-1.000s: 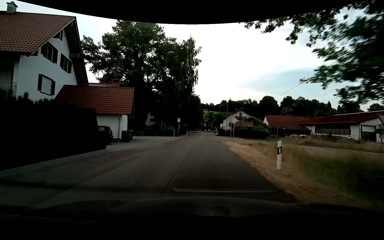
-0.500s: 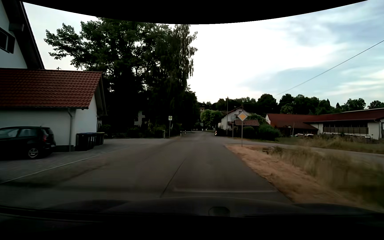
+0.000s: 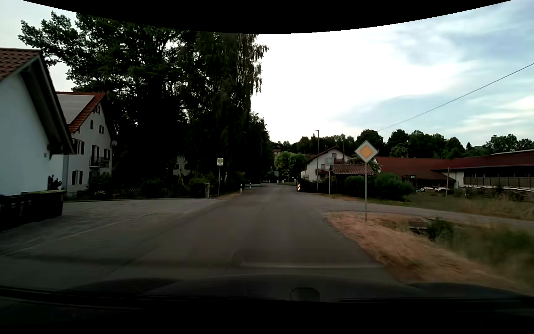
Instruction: Follow the waypoints while adhering to traffic rules and regulations
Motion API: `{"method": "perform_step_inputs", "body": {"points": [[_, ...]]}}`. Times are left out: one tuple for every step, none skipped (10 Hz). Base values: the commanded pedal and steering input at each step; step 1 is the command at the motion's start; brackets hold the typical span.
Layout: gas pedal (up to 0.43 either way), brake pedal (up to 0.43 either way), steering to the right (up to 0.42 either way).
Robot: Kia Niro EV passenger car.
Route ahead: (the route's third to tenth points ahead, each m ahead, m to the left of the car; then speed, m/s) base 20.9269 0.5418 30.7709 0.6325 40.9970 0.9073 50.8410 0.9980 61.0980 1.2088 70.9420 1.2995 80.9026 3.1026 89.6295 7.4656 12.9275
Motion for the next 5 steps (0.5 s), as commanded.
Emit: {"method": "perform_step_inputs", "body": {"points": [[0.059, 0.006, 0.005], [0.059, 0.006, 0.004], [0.059, 0.006, 0.004], [0.059, 0.006, 0.004], [0.059, 0.006, 0.003]]}}
